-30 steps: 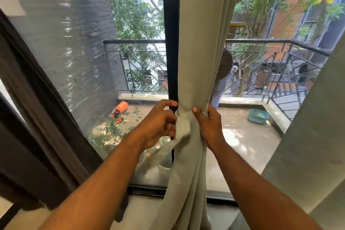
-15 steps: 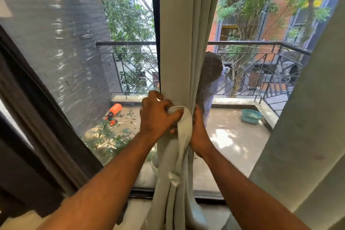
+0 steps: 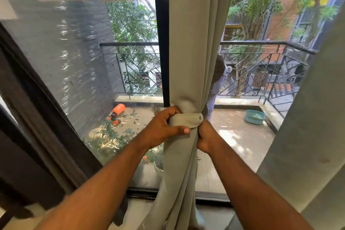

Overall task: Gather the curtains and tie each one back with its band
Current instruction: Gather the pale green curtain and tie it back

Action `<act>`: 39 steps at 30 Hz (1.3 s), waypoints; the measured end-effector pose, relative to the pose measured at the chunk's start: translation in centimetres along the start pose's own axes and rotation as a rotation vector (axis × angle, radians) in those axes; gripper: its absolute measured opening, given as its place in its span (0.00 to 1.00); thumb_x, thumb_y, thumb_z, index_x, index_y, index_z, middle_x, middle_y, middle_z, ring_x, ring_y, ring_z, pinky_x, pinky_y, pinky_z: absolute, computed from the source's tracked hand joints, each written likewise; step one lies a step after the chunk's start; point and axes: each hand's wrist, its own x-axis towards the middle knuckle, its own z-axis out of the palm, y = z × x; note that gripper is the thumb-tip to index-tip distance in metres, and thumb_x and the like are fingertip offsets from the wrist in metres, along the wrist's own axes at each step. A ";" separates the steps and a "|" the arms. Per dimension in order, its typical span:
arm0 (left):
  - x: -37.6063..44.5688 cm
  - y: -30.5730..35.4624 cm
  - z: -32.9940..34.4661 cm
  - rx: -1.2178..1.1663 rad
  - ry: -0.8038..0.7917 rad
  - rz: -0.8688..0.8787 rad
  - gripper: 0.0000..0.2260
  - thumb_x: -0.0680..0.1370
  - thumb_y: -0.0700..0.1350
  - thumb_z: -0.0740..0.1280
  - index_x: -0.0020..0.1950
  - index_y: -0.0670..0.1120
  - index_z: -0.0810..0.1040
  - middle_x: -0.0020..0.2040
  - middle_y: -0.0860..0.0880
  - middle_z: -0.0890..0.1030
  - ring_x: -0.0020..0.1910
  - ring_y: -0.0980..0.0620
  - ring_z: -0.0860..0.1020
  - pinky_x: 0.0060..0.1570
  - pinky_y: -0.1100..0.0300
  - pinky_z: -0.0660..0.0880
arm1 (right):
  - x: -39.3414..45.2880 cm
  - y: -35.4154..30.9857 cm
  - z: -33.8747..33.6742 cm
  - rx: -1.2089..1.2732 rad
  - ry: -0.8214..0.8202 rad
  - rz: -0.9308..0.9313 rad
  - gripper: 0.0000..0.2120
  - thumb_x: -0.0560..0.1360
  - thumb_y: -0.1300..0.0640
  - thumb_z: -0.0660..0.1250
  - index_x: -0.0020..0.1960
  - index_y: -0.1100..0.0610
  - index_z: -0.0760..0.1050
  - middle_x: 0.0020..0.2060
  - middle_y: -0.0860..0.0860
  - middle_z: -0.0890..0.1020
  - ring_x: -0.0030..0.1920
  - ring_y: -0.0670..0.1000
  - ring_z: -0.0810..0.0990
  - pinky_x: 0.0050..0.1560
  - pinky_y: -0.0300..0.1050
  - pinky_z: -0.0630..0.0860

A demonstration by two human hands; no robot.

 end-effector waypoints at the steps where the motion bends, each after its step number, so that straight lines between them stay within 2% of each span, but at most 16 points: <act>1: -0.3 -0.4 0.2 0.027 0.039 0.028 0.14 0.66 0.44 0.79 0.43 0.53 0.75 0.40 0.60 0.76 0.40 0.63 0.75 0.39 0.69 0.72 | 0.2 -0.1 0.1 -0.006 -0.010 0.000 0.20 0.79 0.49 0.60 0.62 0.62 0.78 0.56 0.64 0.82 0.52 0.61 0.83 0.51 0.57 0.81; 3: -0.8 -1.2 0.8 0.071 0.202 0.121 0.20 0.65 0.44 0.79 0.50 0.57 0.74 0.47 0.58 0.75 0.46 0.62 0.75 0.46 0.66 0.73 | 0.6 -0.2 0.5 -0.008 0.009 -0.023 0.18 0.80 0.49 0.59 0.57 0.59 0.81 0.49 0.60 0.85 0.43 0.57 0.85 0.42 0.51 0.83; 6: -1.1 -2.2 1.3 -0.035 0.429 0.122 0.45 0.62 0.38 0.82 0.72 0.52 0.61 0.61 0.49 0.73 0.61 0.50 0.76 0.62 0.51 0.74 | 1.1 -0.2 1.5 -0.056 0.045 -0.032 0.18 0.81 0.50 0.57 0.51 0.57 0.84 0.47 0.59 0.85 0.41 0.56 0.84 0.46 0.50 0.82; 9: -1.2 -2.8 0.2 -0.140 0.466 0.117 0.52 0.59 0.41 0.83 0.75 0.51 0.56 0.71 0.60 0.67 0.71 0.57 0.68 0.66 0.57 0.72 | 1.2 0.2 1.8 -0.065 0.001 0.008 0.17 0.82 0.52 0.57 0.56 0.59 0.82 0.48 0.58 0.85 0.44 0.54 0.85 0.43 0.48 0.82; 12: -1.5 -2.9 -0.5 -0.141 0.462 0.147 0.46 0.63 0.39 0.81 0.74 0.56 0.60 0.63 0.68 0.73 0.65 0.62 0.74 0.59 0.65 0.74 | 0.8 0.3 2.2 -0.061 -0.060 0.037 0.15 0.82 0.53 0.58 0.53 0.57 0.82 0.46 0.56 0.86 0.43 0.52 0.86 0.40 0.45 0.82; 16: -1.9 -2.2 -1.4 0.318 0.563 0.265 0.31 0.71 0.52 0.73 0.72 0.54 0.67 0.63 0.54 0.78 0.60 0.55 0.77 0.58 0.59 0.74 | 0.6 0.2 2.3 -0.012 -0.025 -0.056 0.22 0.80 0.46 0.59 0.66 0.58 0.75 0.60 0.58 0.81 0.59 0.56 0.81 0.62 0.52 0.76; 19: -1.4 -2.0 -2.4 0.717 0.525 0.266 0.35 0.72 0.56 0.72 0.74 0.43 0.67 0.59 0.43 0.80 0.57 0.43 0.78 0.54 0.48 0.76 | 0.3 -0.1 1.8 0.085 -0.040 -0.150 0.32 0.73 0.41 0.62 0.70 0.59 0.71 0.64 0.59 0.78 0.66 0.57 0.75 0.70 0.55 0.67; 23: -0.8 -0.9 -2.3 0.814 0.473 0.210 0.42 0.70 0.59 0.74 0.76 0.42 0.62 0.65 0.41 0.76 0.61 0.41 0.75 0.59 0.46 0.74 | -0.3 -0.1 1.0 0.128 -0.024 -0.187 0.22 0.78 0.53 0.61 0.69 0.63 0.71 0.65 0.62 0.76 0.68 0.60 0.72 0.72 0.58 0.64; 26: -0.8 -1.1 -2.0 0.676 0.415 0.196 0.50 0.66 0.58 0.77 0.79 0.50 0.52 0.76 0.41 0.60 0.76 0.44 0.60 0.70 0.54 0.64 | -0.1 0.1 0.4 0.192 -0.030 -0.212 0.18 0.80 0.65 0.57 0.70 0.63 0.69 0.64 0.62 0.76 0.63 0.60 0.75 0.72 0.57 0.65; 28: -0.7 -1.5 -1.6 0.438 0.374 0.172 0.55 0.63 0.55 0.80 0.78 0.59 0.45 0.80 0.50 0.44 0.78 0.61 0.44 0.69 0.74 0.55 | -0.1 0.3 0.4 0.277 -0.001 -0.253 0.18 0.79 0.69 0.56 0.66 0.59 0.71 0.56 0.59 0.81 0.55 0.57 0.80 0.68 0.53 0.70; 29: -0.6 -1.7 -1.4 0.288 0.351 0.138 0.57 0.62 0.53 0.82 0.78 0.60 0.45 0.80 0.55 0.45 0.76 0.67 0.44 0.66 0.79 0.54 | 0.1 0.5 0.5 0.324 0.015 -0.277 0.16 0.79 0.70 0.56 0.62 0.56 0.73 0.51 0.57 0.83 0.51 0.54 0.82 0.63 0.49 0.75; 30: -0.4 -1.8 -1.2 0.120 0.314 0.085 0.57 0.62 0.50 0.82 0.78 0.60 0.47 0.79 0.58 0.53 0.76 0.67 0.52 0.66 0.77 0.58 | 0.3 0.7 0.5 0.372 0.027 -0.300 0.15 0.79 0.70 0.56 0.56 0.54 0.74 0.46 0.55 0.84 0.46 0.52 0.83 0.57 0.45 0.78; 32: -0.2 -2.5 -1.1 -0.158 0.223 -0.009 0.52 0.61 0.44 0.83 0.77 0.57 0.57 0.69 0.56 0.74 0.66 0.60 0.74 0.60 0.66 0.74 | 0.7 1.2 0.5 0.452 0.041 -0.328 0.15 0.79 0.69 0.56 0.50 0.52 0.73 0.39 0.51 0.85 0.40 0.49 0.84 0.46 0.41 0.82; 33: 0.0 -2.9 -1.1 -0.203 0.206 -0.024 0.47 0.61 0.43 0.83 0.75 0.56 0.63 0.63 0.54 0.80 0.61 0.57 0.79 0.54 0.63 0.78 | 0.8 1.4 0.7 0.474 0.039 -0.331 0.15 0.79 0.69 0.55 0.50 0.52 0.74 0.38 0.51 0.85 0.39 0.48 0.85 0.42 0.40 0.82; 36: 0.3 -3.9 -1.0 -0.217 0.225 -0.011 0.36 0.62 0.44 0.83 0.67 0.55 0.73 0.59 0.52 0.82 0.58 0.50 0.81 0.52 0.56 0.80 | 1.3 1.3 1.7 0.411 0.012 -0.305 0.15 0.80 0.69 0.57 0.58 0.55 0.76 0.45 0.55 0.86 0.43 0.51 0.86 0.41 0.43 0.82; 39: 0.5 -4.7 -0.9 -0.231 0.243 -0.028 0.39 0.62 0.47 0.84 0.69 0.58 0.69 0.59 0.53 0.82 0.58 0.51 0.81 0.51 0.55 0.80 | 1.5 0.5 2.8 0.181 -0.049 -0.152 0.15 0.80 0.62 0.59 0.64 0.59 0.77 0.54 0.58 0.84 0.51 0.55 0.84 0.46 0.47 0.82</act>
